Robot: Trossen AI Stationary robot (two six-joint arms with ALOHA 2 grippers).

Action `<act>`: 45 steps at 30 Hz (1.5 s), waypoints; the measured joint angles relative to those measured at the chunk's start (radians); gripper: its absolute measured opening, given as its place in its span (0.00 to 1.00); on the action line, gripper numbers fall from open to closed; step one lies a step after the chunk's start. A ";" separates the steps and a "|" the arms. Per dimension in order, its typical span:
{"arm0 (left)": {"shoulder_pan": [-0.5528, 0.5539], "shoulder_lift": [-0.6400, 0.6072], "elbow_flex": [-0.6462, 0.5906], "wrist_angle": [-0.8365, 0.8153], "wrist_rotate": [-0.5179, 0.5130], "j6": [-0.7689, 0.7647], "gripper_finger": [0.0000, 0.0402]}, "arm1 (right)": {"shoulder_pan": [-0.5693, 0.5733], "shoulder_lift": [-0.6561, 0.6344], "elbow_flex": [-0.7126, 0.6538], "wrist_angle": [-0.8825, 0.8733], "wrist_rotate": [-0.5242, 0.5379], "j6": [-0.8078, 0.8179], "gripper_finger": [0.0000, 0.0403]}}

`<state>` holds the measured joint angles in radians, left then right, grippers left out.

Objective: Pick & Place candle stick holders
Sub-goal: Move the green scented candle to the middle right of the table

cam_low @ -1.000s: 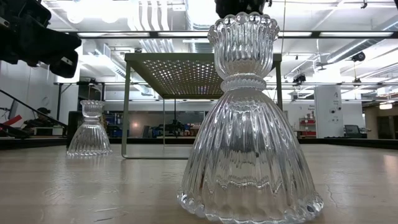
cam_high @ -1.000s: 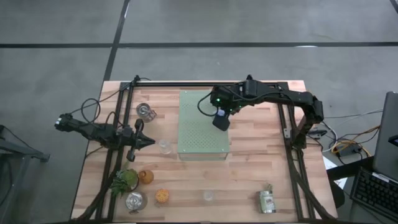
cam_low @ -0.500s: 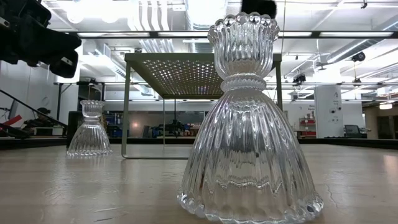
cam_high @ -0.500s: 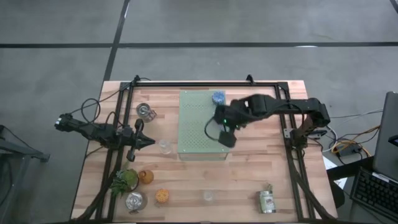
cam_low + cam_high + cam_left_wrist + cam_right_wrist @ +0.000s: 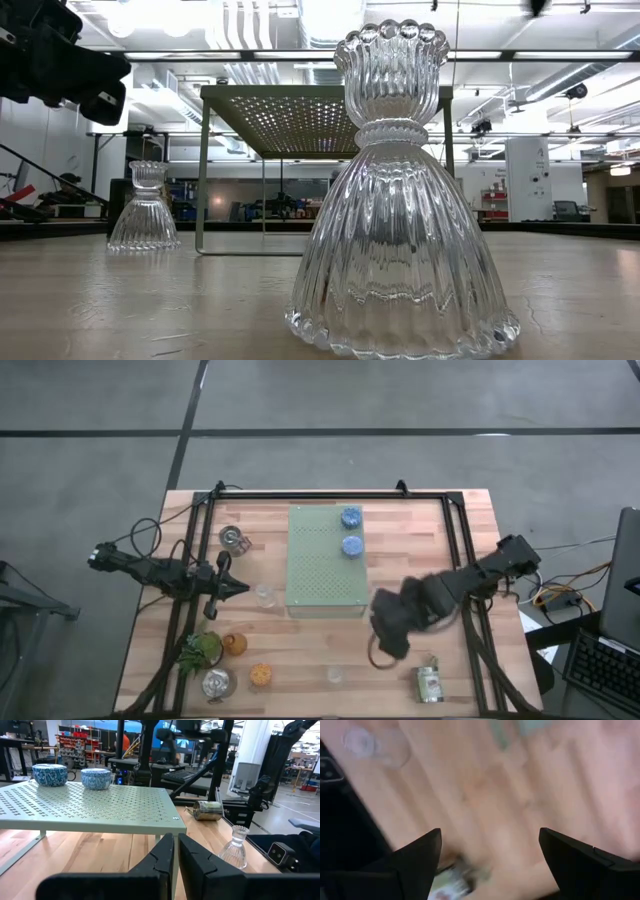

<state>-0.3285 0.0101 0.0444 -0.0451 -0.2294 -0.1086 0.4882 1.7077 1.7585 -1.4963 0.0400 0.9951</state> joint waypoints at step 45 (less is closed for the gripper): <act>0.000 0.000 0.000 0.000 0.000 0.000 0.07 | 0.422 -0.006 -0.668 0.708 -0.180 1.017 0.86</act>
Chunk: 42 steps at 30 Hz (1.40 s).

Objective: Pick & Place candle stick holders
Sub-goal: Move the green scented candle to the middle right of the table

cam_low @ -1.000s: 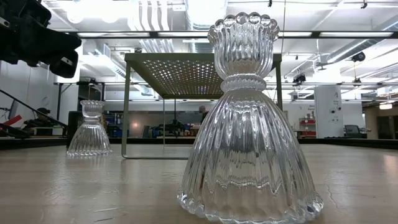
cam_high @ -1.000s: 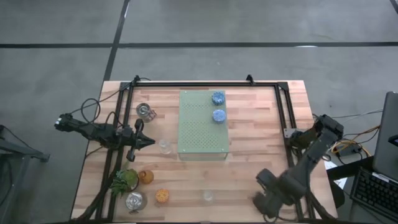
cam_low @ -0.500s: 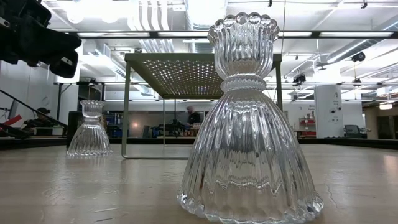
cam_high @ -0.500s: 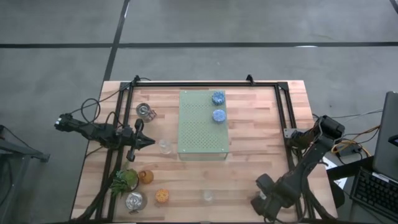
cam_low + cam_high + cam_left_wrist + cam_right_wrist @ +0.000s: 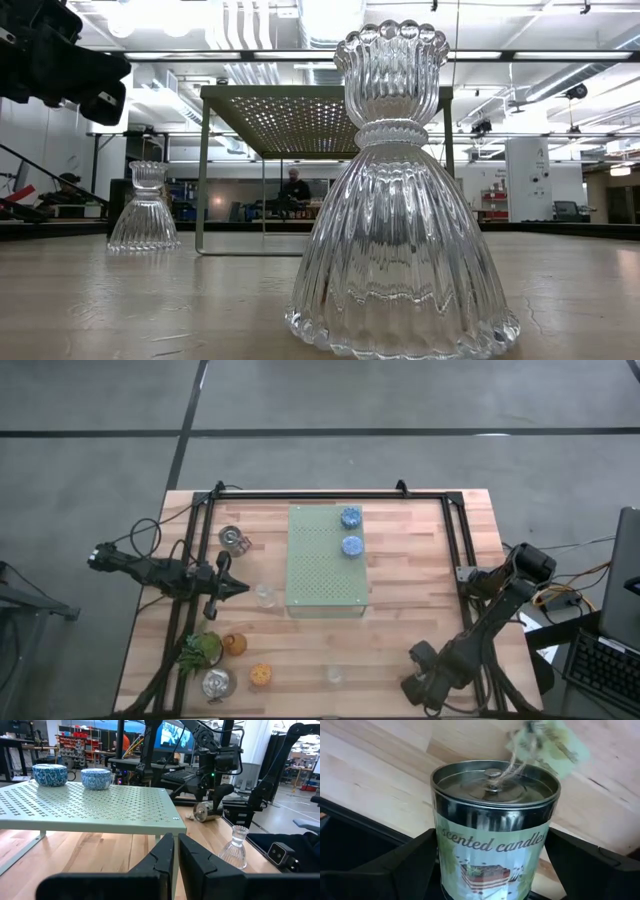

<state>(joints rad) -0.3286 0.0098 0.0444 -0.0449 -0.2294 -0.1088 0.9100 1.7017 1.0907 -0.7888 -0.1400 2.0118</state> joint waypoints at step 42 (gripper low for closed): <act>0.000 0.000 0.000 0.000 0.000 0.000 0.07 | 0.004 0.013 -0.150 0.082 0.323 -0.079 0.88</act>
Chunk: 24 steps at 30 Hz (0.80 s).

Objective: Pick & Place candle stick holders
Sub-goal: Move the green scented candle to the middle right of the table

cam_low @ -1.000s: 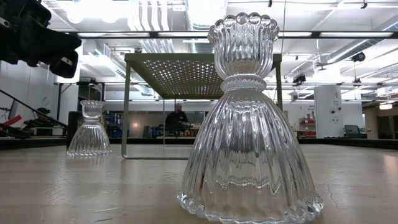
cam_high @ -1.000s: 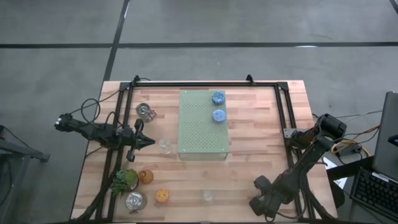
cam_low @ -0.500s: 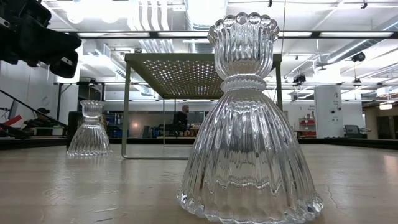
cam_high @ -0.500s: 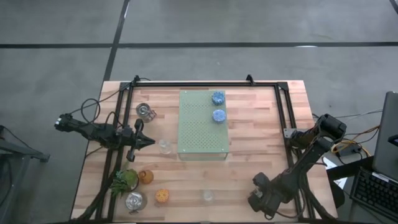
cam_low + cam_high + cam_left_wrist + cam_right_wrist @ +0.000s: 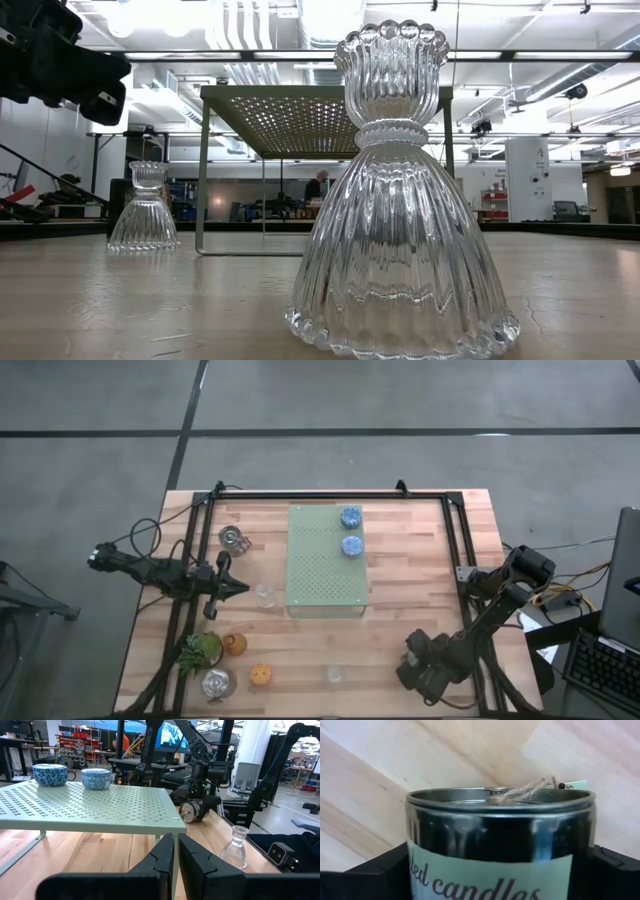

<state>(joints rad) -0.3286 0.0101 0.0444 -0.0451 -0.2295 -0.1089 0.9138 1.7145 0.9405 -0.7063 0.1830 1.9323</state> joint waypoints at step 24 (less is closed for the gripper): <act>0.000 0.003 0.000 0.002 0.000 0.000 0.07 | 0.007 -0.002 -0.075 0.004 0.526 -0.002 0.88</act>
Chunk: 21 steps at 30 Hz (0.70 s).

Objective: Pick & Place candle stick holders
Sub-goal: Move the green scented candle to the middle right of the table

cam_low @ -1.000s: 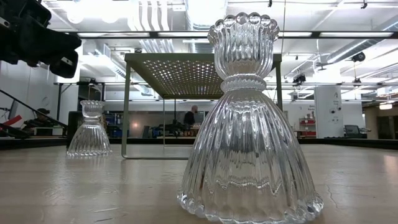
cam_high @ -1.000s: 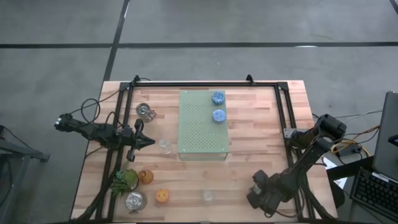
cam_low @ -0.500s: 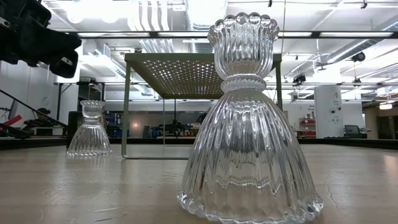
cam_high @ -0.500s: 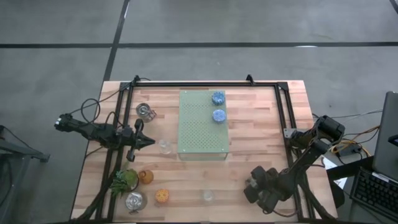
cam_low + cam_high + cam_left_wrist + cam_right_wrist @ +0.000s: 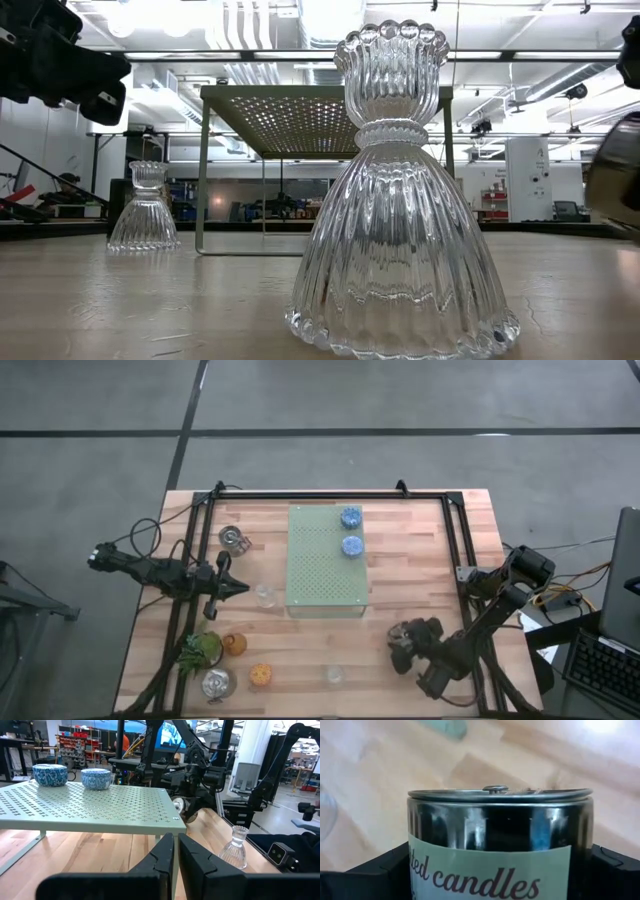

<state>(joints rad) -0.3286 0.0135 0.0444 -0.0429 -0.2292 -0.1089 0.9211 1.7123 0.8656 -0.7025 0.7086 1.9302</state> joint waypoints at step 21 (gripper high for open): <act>0.000 0.000 0.000 0.001 0.000 0.000 0.07 | -0.047 0.000 -0.166 0.011 0.522 -0.128 0.89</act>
<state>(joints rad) -0.3283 0.0135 0.0444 -0.0422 -0.2295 -0.1085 0.8742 1.7126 0.6994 -0.6914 1.2304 1.8019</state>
